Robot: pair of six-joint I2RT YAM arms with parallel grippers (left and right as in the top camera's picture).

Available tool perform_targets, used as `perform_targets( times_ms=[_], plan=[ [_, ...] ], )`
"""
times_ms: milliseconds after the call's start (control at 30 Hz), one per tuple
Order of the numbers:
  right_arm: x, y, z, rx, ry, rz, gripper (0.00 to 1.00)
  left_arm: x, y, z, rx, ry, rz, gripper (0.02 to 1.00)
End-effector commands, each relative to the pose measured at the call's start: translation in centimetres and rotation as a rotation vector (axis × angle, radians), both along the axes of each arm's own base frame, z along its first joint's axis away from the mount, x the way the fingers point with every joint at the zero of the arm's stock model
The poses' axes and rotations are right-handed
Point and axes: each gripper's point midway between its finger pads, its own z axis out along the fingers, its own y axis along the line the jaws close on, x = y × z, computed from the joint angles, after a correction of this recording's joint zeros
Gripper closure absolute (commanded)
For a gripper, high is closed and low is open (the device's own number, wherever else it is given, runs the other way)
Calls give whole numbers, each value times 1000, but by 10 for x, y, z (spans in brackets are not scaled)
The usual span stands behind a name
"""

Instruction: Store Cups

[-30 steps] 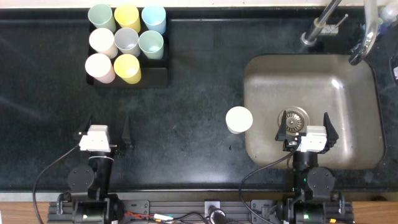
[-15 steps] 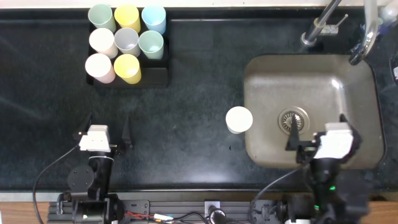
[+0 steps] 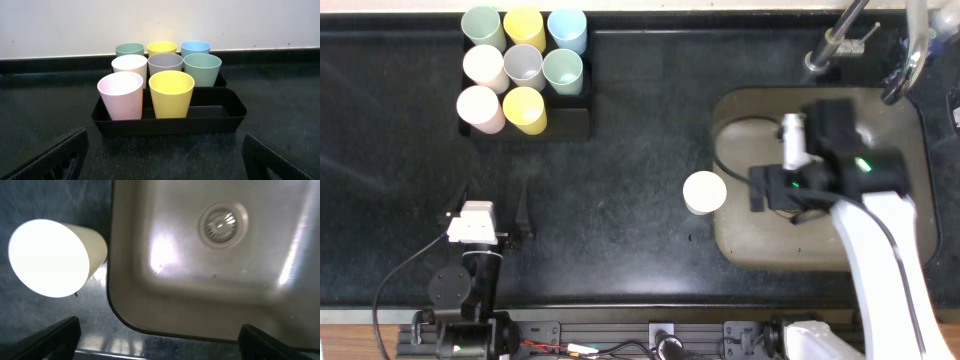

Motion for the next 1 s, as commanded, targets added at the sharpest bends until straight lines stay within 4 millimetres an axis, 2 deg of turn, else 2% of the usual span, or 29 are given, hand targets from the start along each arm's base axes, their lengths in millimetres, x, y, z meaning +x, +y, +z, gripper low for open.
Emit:
perform_targets(
  times_ms=[33, 200, 533, 700, 1000],
  plan=[
    [16, 22, -6, 3, 4, 80, 5, -1, 0, 2, 10, -6, -4, 18],
    [27, 31, -14, -39, -11, 134, 3, -1, 0, 2, 10, -6, -4, 18],
    [42, 50, -14, -6, -71, 189, 5, -1, 0, 2, 10, -6, -4, 18],
    [43, 52, -21, -6, -48, 194, 5, -1, 0, 2, 10, -6, -4, 18],
    [39, 54, -46, -26, 59, 215, 5, -1, 0, 2, 10, -6, -4, 18]
  ],
)
